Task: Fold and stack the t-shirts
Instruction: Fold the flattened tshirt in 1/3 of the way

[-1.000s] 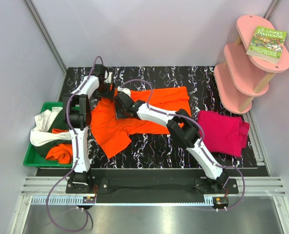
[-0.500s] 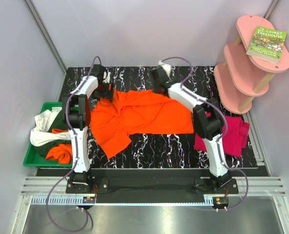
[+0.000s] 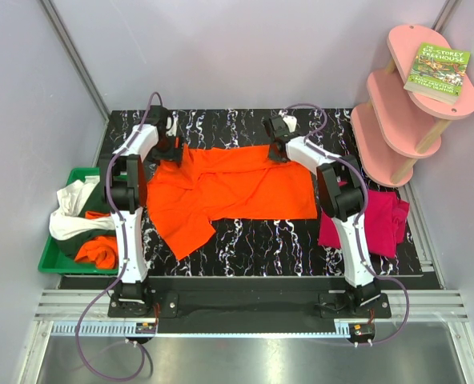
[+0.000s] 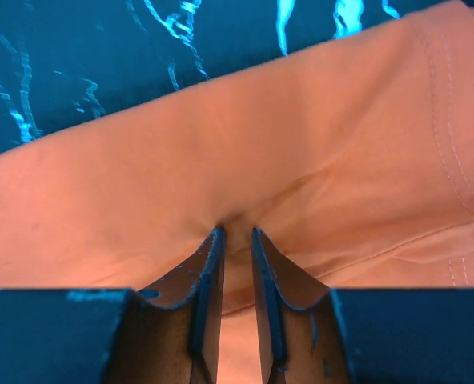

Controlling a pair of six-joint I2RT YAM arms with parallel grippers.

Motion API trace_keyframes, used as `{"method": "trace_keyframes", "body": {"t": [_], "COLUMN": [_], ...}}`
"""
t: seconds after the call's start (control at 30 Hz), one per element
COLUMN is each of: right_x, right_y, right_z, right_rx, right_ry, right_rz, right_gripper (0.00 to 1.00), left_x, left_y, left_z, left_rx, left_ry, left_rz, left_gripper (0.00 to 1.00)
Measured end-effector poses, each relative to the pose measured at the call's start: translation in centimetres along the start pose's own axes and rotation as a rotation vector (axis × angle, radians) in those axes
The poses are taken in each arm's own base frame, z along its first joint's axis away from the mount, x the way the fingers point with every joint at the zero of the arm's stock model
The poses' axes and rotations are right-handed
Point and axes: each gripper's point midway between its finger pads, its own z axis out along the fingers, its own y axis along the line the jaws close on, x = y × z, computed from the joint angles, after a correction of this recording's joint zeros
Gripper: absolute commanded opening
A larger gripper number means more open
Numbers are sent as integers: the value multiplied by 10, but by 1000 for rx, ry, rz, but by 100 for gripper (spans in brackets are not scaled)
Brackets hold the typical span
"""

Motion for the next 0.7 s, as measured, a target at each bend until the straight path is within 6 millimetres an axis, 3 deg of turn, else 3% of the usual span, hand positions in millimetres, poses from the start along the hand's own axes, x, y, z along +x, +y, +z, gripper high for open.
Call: {"method": "trace_keyframes", "body": {"t": [0.2,0.5,0.7], "right_x": [-11,-24,-24], "right_y": [-4,-32,-33], "right_z": [7,18,18], "right_rx": [-21,-17,-30], "right_ry": [20,55,62], "right_rz": [41,117,114], "right_gripper": [28,27,28], "left_x": [0,3,3], "left_y": [4,12,12], "left_z": [-1,-2,-3], "left_rx": [-15,-22,-25], "left_ry": [-1,4,2], "left_rz": [-3,-17,-17], "left_gripper": [80,80,80]}}
